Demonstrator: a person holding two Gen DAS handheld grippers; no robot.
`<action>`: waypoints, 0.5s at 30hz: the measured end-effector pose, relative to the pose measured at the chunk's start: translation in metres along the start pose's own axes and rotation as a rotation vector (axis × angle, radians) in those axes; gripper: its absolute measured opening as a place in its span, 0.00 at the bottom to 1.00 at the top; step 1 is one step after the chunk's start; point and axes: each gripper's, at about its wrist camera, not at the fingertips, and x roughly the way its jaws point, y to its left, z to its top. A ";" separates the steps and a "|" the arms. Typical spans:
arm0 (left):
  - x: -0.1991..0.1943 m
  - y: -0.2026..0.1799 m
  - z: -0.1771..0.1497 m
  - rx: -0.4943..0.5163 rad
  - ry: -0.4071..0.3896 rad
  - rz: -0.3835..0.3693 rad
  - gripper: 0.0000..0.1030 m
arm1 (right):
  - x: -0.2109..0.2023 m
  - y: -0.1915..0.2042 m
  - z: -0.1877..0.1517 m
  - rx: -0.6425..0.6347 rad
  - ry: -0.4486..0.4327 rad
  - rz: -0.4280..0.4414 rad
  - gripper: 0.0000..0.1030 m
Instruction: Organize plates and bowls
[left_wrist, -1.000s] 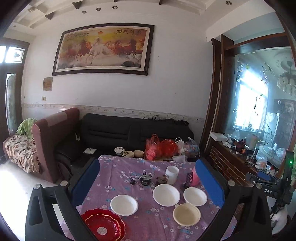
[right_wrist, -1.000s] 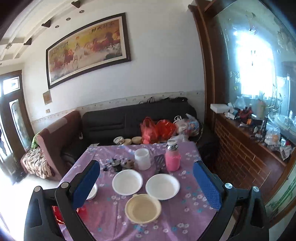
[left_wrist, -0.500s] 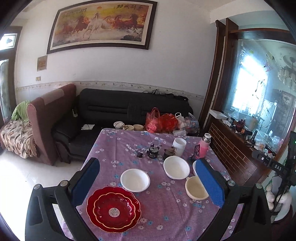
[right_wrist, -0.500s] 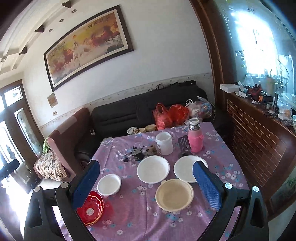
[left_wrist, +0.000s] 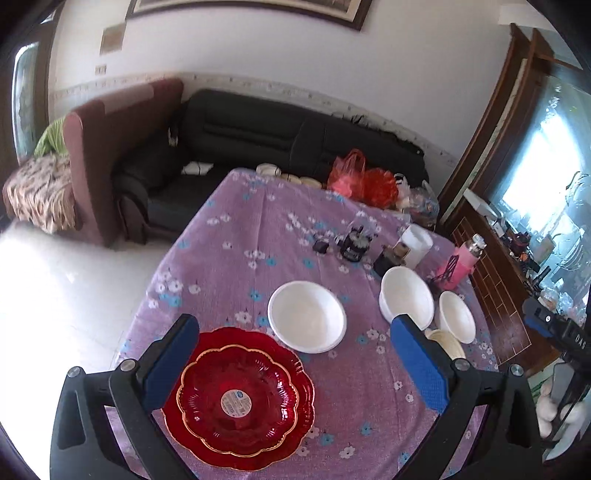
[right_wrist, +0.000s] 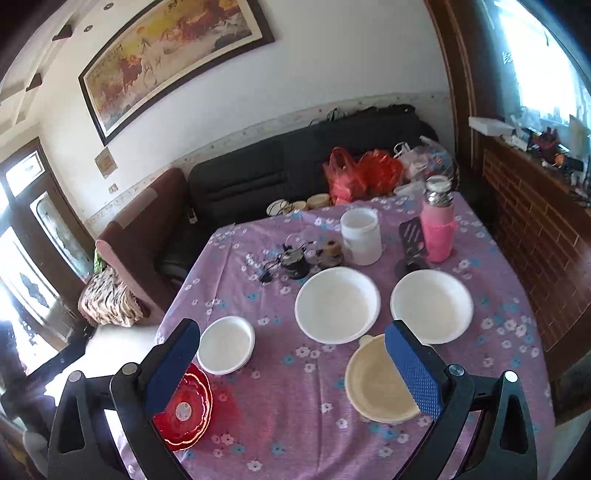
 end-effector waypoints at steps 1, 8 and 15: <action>0.022 0.005 0.001 -0.008 0.042 0.010 1.00 | 0.025 0.005 -0.005 -0.003 0.036 0.006 0.98; 0.142 0.044 0.003 -0.154 0.226 -0.026 0.86 | 0.197 0.029 -0.053 0.049 0.323 0.085 0.67; 0.207 0.035 0.021 -0.117 0.298 -0.018 0.81 | 0.268 0.027 -0.073 0.140 0.381 0.128 0.67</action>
